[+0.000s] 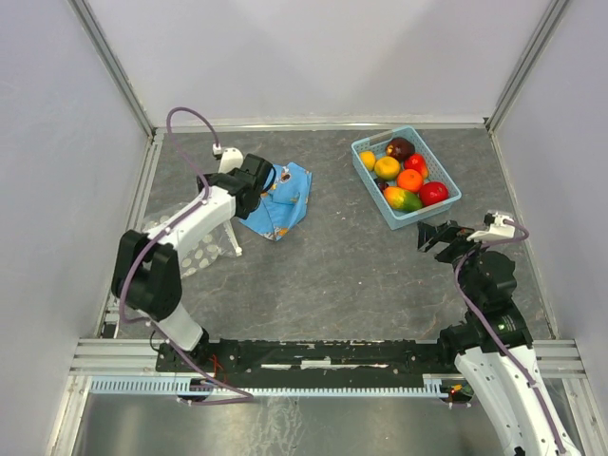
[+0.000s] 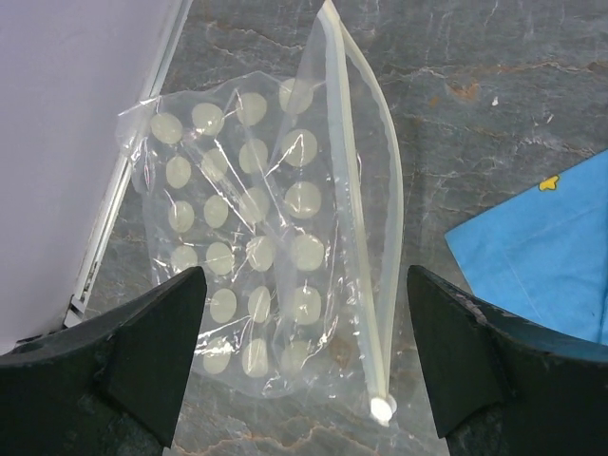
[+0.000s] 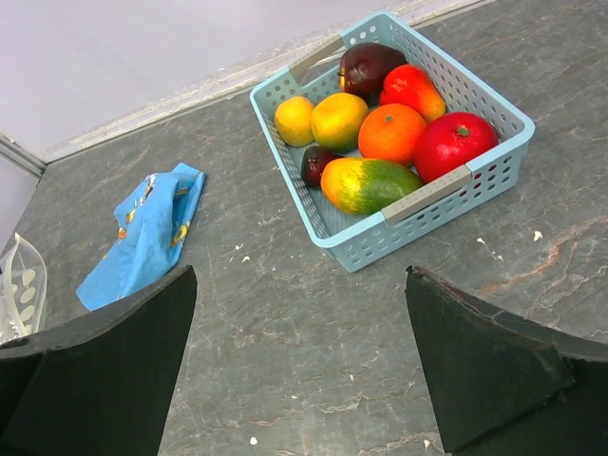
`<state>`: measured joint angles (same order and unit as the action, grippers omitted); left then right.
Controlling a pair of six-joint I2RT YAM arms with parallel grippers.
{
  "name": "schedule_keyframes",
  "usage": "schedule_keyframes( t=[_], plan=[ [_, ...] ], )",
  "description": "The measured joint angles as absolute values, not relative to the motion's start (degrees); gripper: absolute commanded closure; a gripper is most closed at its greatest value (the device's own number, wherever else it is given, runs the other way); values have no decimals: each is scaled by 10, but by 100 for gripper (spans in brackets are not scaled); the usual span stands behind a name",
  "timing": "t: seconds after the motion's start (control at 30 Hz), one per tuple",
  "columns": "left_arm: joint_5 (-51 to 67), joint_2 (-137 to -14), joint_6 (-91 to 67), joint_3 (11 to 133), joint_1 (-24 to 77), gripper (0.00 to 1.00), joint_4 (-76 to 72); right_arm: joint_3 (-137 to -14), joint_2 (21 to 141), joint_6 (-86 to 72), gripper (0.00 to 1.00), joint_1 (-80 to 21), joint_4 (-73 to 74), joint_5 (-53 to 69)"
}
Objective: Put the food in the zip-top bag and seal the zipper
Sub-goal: Pick up the zipper food storage bag at the center of the board.
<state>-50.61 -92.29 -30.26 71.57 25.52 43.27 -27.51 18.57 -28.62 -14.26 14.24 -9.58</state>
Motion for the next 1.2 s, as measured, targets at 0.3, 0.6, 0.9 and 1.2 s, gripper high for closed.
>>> schedule_keyframes(
  t=[0.3,0.6,0.9,1.2],
  plan=[
    [-562,-1036,-309,781,265,18,441,-275,200,-286,1,-143,143,-96],
    [-604,-1123,-309,805,265,27,442,-275,203,-286,1,-143,142,-95],
    [-631,-1139,-309,811,260,41,443,-275,204,-286,1,-143,142,-95],
    [-640,-1139,-309,811,245,53,443,-275,204,-286,1,-143,142,-95]
  ],
)
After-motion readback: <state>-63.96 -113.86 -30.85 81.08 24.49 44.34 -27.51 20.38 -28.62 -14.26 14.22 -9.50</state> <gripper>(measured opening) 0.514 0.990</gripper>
